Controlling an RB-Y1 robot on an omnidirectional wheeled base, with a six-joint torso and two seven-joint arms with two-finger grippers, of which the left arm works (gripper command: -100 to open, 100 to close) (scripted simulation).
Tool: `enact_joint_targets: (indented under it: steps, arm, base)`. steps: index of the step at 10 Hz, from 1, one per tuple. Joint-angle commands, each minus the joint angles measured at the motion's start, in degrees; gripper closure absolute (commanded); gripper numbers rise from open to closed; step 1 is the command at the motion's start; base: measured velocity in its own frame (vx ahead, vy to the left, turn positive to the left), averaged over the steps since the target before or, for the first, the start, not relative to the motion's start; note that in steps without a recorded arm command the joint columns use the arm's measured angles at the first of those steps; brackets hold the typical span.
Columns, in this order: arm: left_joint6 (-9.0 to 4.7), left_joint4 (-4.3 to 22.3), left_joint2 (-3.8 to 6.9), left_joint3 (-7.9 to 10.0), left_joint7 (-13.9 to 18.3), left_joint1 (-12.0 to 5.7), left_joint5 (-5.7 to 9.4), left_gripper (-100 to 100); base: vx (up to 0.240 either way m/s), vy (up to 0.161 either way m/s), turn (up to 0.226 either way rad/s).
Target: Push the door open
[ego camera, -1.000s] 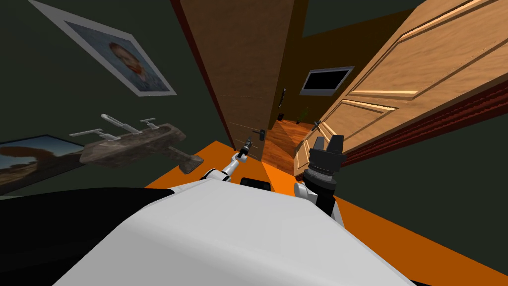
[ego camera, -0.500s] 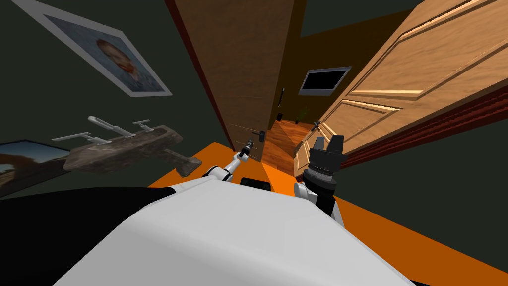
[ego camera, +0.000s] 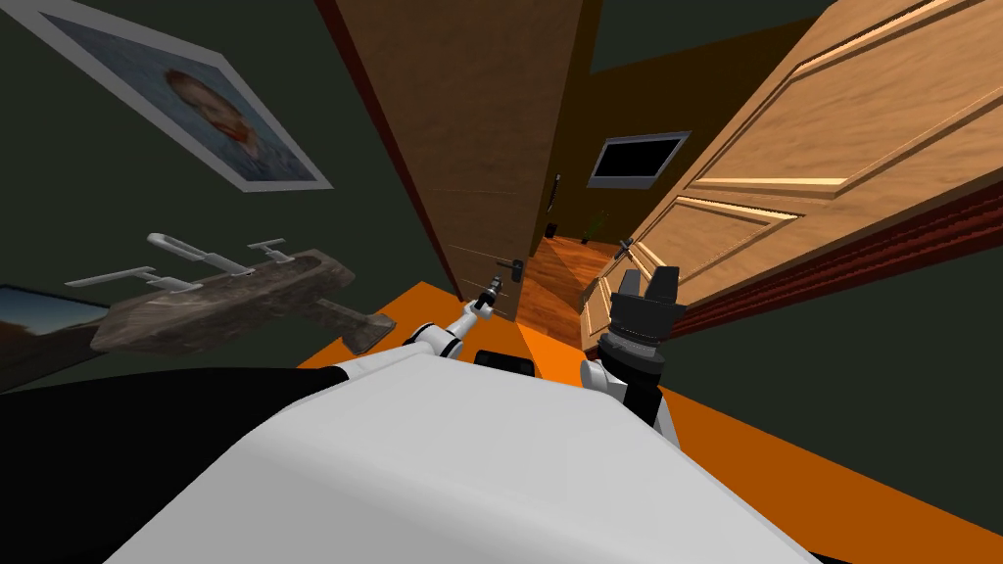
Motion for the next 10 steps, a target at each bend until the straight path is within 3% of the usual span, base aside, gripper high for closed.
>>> enact_joint_targets:
  steps: [1, 2, 6, 8, 10]
  arm:
    - [0.00, 0.0, 0.00, 0.00, 0.0, 0.00, 0.00, -100]
    - [-0.07, 0.3, 1.13, 0.19, -0.1, -0.13, 0.06, -100]
    - [-0.08, 0.4, 1.93, 0.57, -0.2, -0.22, 0.18, -100]
    - [-0.08, 0.5, 1.57, 0.79, -0.3, -0.27, 0.26, -100]
    - [-0.09, 0.7, 0.35, 1.02, -0.4, -0.32, 0.33, -100]
  base:
    - [0.026, 0.013, -0.008]
    - [0.082, -0.018, -0.027]
    - [0.179, -0.046, -0.019]
    - [0.218, -0.047, -0.022]
    - [0.172, -0.073, -0.022]
